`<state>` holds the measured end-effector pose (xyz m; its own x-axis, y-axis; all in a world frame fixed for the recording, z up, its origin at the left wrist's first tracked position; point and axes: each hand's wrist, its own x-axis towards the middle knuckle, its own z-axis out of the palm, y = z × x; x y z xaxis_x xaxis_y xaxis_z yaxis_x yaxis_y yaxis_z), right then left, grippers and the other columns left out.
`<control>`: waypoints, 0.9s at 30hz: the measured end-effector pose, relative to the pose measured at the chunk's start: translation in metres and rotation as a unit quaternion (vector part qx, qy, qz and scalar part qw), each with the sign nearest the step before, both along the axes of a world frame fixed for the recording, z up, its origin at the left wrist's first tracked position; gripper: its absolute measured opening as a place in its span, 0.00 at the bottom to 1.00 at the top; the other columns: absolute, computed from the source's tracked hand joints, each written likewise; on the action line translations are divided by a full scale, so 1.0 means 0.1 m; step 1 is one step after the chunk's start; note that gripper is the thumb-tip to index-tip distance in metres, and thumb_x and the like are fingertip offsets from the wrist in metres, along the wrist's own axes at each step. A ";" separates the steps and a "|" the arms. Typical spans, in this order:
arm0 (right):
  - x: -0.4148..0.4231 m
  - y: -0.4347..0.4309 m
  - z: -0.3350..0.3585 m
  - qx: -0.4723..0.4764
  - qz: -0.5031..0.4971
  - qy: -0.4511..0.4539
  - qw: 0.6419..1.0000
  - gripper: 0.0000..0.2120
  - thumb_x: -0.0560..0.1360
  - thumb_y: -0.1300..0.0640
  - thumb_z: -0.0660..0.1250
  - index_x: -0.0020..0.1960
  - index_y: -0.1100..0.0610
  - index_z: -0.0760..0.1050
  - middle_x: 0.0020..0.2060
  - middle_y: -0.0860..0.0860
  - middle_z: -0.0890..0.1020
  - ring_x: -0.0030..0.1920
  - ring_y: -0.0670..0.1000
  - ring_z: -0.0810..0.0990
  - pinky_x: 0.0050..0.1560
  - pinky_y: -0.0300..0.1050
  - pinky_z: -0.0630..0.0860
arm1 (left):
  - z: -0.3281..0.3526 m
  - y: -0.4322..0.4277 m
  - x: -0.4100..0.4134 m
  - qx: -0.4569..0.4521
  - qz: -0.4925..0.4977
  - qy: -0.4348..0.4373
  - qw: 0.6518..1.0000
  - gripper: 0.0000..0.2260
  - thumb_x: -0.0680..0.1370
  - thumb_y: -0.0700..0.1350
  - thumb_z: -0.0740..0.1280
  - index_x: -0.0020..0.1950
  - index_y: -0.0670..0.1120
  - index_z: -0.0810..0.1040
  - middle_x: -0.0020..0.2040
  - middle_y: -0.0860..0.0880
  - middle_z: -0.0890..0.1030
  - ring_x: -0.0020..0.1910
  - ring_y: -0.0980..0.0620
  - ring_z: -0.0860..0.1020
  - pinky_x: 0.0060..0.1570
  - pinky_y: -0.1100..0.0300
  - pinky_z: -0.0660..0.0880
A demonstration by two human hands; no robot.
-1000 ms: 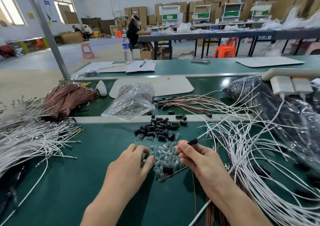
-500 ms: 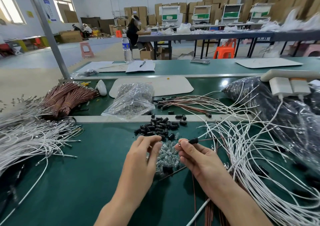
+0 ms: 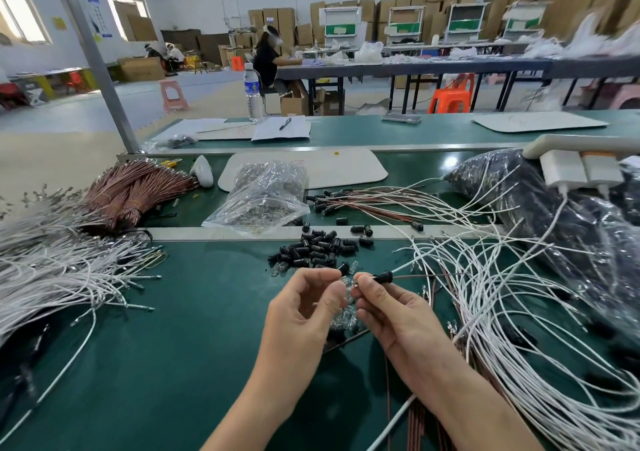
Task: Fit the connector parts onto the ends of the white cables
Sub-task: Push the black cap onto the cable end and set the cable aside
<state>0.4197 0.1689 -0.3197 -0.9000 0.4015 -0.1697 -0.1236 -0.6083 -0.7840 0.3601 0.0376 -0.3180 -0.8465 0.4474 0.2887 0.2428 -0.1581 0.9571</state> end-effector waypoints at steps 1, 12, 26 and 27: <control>0.00 0.00 0.00 0.000 -0.001 0.002 1.000 0.12 0.60 0.54 0.78 0.42 0.59 0.87 0.38 0.55 0.86 0.33 0.44 0.83 0.35 0.34 0.79 | 0.00 0.01 0.01 0.001 -0.005 0.001 1.000 0.07 0.74 0.50 0.71 0.50 0.50 0.82 0.44 0.51 0.86 0.44 0.55 0.84 0.46 0.66 0.78; 0.00 -0.03 -0.01 0.008 -0.004 0.008 1.000 0.14 0.61 0.54 0.78 0.43 0.60 0.87 0.37 0.55 0.85 0.34 0.44 0.83 0.36 0.33 0.79 | 0.00 0.00 0.01 -0.001 -0.021 0.018 1.000 0.09 0.74 0.48 0.70 0.51 0.46 0.82 0.44 0.53 0.87 0.45 0.58 0.85 0.45 0.71 0.77; 0.03 -0.08 0.02 0.043 -0.013 0.015 0.999 0.10 0.63 0.54 0.76 0.42 0.57 0.88 0.35 0.53 0.85 0.36 0.45 0.84 0.39 0.34 0.80 | -0.07 -0.04 -0.03 -0.026 0.014 0.062 0.998 0.07 0.75 0.50 0.71 0.51 0.51 0.83 0.45 0.55 0.87 0.46 0.57 0.85 0.47 0.68 0.78; 0.02 -0.09 0.01 0.046 -0.012 0.014 0.999 0.10 0.63 0.53 0.76 0.42 0.57 0.88 0.35 0.54 0.85 0.36 0.45 0.84 0.39 0.34 0.80 | -0.07 -0.04 -0.03 -0.024 0.016 0.060 0.998 0.07 0.75 0.50 0.71 0.51 0.52 0.83 0.44 0.55 0.87 0.45 0.56 0.85 0.47 0.67 0.79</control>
